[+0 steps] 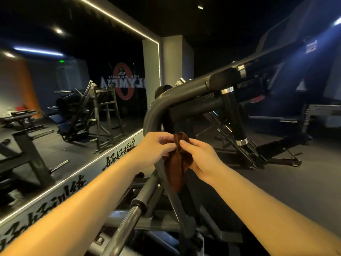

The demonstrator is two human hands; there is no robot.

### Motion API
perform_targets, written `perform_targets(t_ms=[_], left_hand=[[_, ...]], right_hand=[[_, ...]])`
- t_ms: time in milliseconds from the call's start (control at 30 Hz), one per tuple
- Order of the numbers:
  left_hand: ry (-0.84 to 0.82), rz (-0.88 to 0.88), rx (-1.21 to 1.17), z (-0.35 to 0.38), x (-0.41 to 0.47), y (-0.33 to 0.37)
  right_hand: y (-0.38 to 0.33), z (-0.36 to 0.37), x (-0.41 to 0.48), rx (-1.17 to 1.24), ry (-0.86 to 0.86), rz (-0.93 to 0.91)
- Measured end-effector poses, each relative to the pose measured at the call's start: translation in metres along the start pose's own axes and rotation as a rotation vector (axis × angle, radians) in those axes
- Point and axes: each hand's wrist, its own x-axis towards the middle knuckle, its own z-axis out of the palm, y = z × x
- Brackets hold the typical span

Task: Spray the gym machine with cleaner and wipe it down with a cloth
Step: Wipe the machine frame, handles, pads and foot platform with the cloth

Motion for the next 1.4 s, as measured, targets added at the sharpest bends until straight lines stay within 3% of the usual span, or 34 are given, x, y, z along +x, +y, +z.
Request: perform_targets(t_ms=[133,233,433,567,600,667,733,833,900,1100,1167,1300,1400], left_hand=[[0.072,0.068,0.035,-0.017,0.01,0.002],[0.25,0.082,0.054,-0.03,0.022,-0.001],[0.438,0.001,0.107,-0.062,0.065,-0.032],[0.519,-0.081,0.136,-0.075,0.096,-0.05],[0.526,-0.086,0.135,-0.076,0.104,-0.052],[0.516,-0.076,0.143,-0.078,0.117,-0.057],[0.485,-0.06,0.148,-0.079,0.127,-0.061],[0.446,0.001,0.139,-0.079,0.139,-0.066],[0.423,0.027,0.111,-0.078,0.142,-0.066],[0.436,0.074,0.081,-0.08,0.155,-0.058],[0.466,0.119,0.116,-0.077,0.16,-0.054],[0.481,0.154,0.113,-0.077,0.165,-0.053],[0.464,0.131,0.102,-0.081,0.167,-0.057]], right_hand=[[-0.018,0.017,0.007,-0.004,0.027,-0.06],[-0.039,0.03,0.018,-0.123,0.125,-0.167],[-0.108,0.065,0.053,-0.602,0.31,-0.632],[-0.14,0.074,0.099,-1.193,0.464,-0.873],[-0.144,0.071,0.111,-1.405,0.49,-0.851],[-0.145,0.07,0.132,-1.806,0.536,-0.64],[-0.134,0.075,0.149,-1.998,0.529,-0.481],[-0.118,0.087,0.161,-1.909,0.289,-0.54],[-0.131,0.088,0.158,-1.92,0.169,-0.486],[-0.218,0.065,0.169,-2.073,0.428,0.022],[-0.215,0.086,0.176,-2.196,0.332,0.049],[-0.191,0.115,0.182,-2.144,0.009,0.022],[-0.216,0.098,0.176,-2.244,-0.01,0.112]])
